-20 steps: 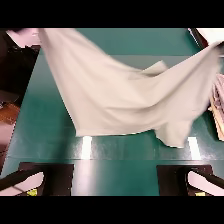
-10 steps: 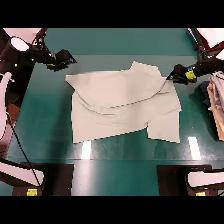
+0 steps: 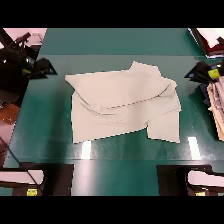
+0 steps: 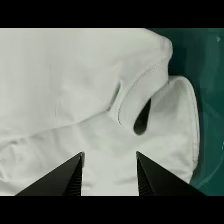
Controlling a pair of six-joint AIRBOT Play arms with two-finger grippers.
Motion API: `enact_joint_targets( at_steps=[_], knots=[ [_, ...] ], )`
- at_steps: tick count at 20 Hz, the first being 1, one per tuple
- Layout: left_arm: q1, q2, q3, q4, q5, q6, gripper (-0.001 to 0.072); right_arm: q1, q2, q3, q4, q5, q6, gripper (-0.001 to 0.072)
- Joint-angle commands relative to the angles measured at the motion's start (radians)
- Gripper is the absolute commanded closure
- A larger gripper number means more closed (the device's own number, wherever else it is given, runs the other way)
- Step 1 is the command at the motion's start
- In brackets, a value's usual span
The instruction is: Fold the shirts.
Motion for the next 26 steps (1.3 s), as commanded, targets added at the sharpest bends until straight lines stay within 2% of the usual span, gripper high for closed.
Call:
enact_joint_targets(
  at_steps=[1,2,3,6,11,16,17,26],
  knots=[
    [0.010,0.177,-0.322,-0.008,0.003,0.027,0.0058,-0.066,0.138,-0.162,0.001,0.007,-0.053,0.0452],
    [0.010,0.238,-0.448,-0.032,0.022,0.028,0.0058,-0.076,0.167,-0.203,0.001,-0.005,-0.065,0.0531],
    [0.010,0.294,-0.561,-0.053,0.039,0.032,0.0058,-0.077,0.194,-0.241,0.000,-0.019,-0.067,0.0551],
    [0.010,0.458,-0.860,-0.128,0.081,0.062,0.0058,-0.084,0.248,-0.325,0.010,-0.069,-0.069,0.0551],
    [0.010,0.577,-1.127,-0.193,0.129,0.082,0.0059,-0.083,0.257,-0.346,0.052,-0.083,-0.069,0.0551],
    [0.010,0.577,-1.197,-0.271,0.229,0.127,0.0068,-0.083,0.257,-0.346,0.087,-0.082,-0.069,0.0551],
    [0.010,0.575,-1.198,-0.282,0.242,0.132,0.0111,-0.083,0.257,-0.346,0.088,-0.082,-0.069,0.0551],
    [0.010,0.572,-1.198,-0.302,0.262,0.141,0.0111,-0.083,0.257,-0.346,0.088,-0.085,-0.069,0.0551]
  ],
)
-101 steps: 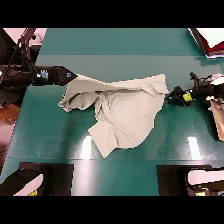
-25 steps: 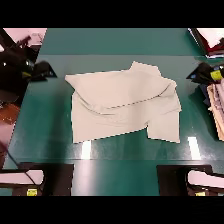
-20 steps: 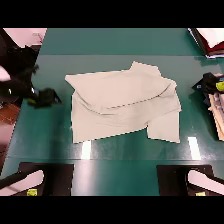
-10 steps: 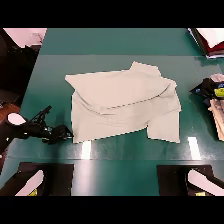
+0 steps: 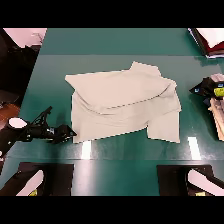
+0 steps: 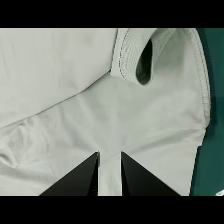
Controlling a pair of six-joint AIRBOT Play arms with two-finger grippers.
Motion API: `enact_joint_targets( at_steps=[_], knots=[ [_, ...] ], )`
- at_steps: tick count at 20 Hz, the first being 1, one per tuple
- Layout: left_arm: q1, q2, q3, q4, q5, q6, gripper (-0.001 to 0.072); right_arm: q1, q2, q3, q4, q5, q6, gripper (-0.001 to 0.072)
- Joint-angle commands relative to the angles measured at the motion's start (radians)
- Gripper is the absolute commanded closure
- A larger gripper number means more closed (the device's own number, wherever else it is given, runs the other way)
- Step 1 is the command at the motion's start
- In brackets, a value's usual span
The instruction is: Fold the shirts.
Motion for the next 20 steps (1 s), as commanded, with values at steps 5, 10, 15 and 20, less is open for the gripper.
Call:
enact_joint_targets(
  at_steps=[5,10,15,20],
  knots=[
    [-0.196,-0.002,-0.003,0.004,0.122,-0.037,0.0110,0.000,0.001,0.000,0.002,0.000,0.001,0.0551],
    [-0.217,-0.002,-0.002,0.002,0.102,-0.114,0.0352,-0.002,0.000,0.000,-0.003,-0.002,0.000,0.0551],
    [-0.217,0.002,0.035,0.002,0.003,-0.110,0.0679,-0.005,-0.016,-0.003,-0.085,0.001,0.000,0.0551],
    [-0.217,0.002,0.241,0.002,-0.042,-0.110,0.0679,-0.024,-0.170,-0.003,-0.139,0.080,0.000,0.0345]
  ],
)
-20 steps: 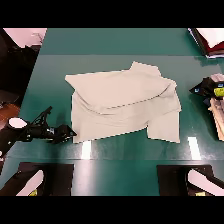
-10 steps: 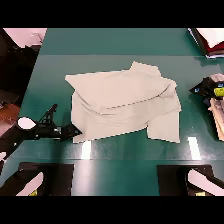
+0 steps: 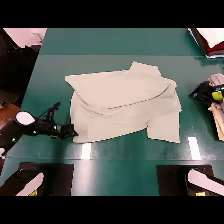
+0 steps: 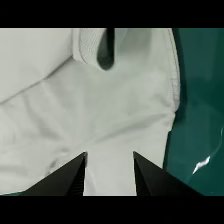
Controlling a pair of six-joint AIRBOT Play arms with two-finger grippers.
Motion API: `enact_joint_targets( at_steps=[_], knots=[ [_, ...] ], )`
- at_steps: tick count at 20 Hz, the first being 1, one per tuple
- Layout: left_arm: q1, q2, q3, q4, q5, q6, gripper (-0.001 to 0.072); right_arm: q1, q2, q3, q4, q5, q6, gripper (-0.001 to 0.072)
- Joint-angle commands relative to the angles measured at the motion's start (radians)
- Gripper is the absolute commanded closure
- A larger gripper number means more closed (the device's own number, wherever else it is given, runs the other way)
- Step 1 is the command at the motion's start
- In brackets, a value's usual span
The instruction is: Fold the shirts.
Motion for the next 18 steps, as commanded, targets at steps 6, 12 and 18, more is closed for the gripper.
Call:
enact_joint_targets(
  at_steps=[6,12,18],
  knots=[
    [0.000,0.001,0.311,0.028,-0.024,-0.003,0.0679,-0.037,-0.278,0.000,-0.022,0.046,0.000,0.0346],
    [0.000,0.001,0.327,0.027,-0.010,-0.006,0.0678,0.016,-0.312,0.000,-0.022,-0.047,0.000,0.0351],
    [0.000,0.001,0.338,0.005,-0.005,-0.011,0.0679,0.088,-0.284,0.002,-0.022,-0.077,-0.012,0.0697]
  ],
)
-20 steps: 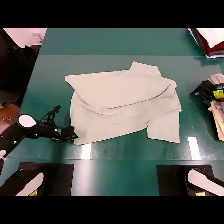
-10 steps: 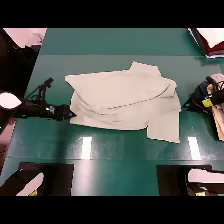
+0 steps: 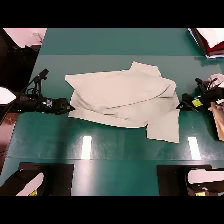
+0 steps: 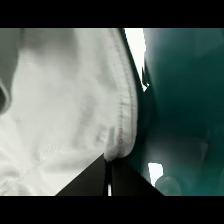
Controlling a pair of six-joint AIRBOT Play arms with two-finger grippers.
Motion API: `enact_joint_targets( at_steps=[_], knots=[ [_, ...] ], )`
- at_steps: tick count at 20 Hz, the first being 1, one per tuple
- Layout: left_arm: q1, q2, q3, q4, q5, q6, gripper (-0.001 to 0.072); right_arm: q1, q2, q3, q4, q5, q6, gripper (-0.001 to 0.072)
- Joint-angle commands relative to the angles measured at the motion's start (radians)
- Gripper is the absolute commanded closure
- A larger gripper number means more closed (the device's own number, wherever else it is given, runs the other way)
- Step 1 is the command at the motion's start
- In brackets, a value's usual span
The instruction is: Fold the shirts.
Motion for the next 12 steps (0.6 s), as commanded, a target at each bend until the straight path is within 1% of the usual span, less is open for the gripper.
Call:
enact_joint_targets(
  at_steps=[1,3,5,6,9,12],
  knots=[
    [0.001,0.001,0.043,-0.014,0.004,-0.001,0.0679,0.027,0.048,0.011,0.000,-0.016,-0.009,0.0697],
    [0.001,0.001,0.161,-0.005,0.008,-0.001,0.0679,0.024,0.134,0.076,0.000,0.002,-0.009,0.0697],
    [0.001,0.001,0.353,0.000,0.018,-0.001,0.0679,0.013,0.246,0.194,0.016,0.003,-0.008,0.0697],
    [0.001,0.001,0.470,0.000,0.031,-0.001,0.0679,0.003,0.305,0.267,0.055,-0.008,-0.008,0.0697],
    [0.001,0.001,0.814,0.025,0.108,0.000,0.0679,-0.027,0.451,0.485,0.159,-0.114,-0.008,0.0697],
    [0.000,0.001,1.120,0.084,0.184,0.000,0.0679,-0.031,0.572,0.671,0.153,-0.263,-0.008,0.0697]
  ],
)
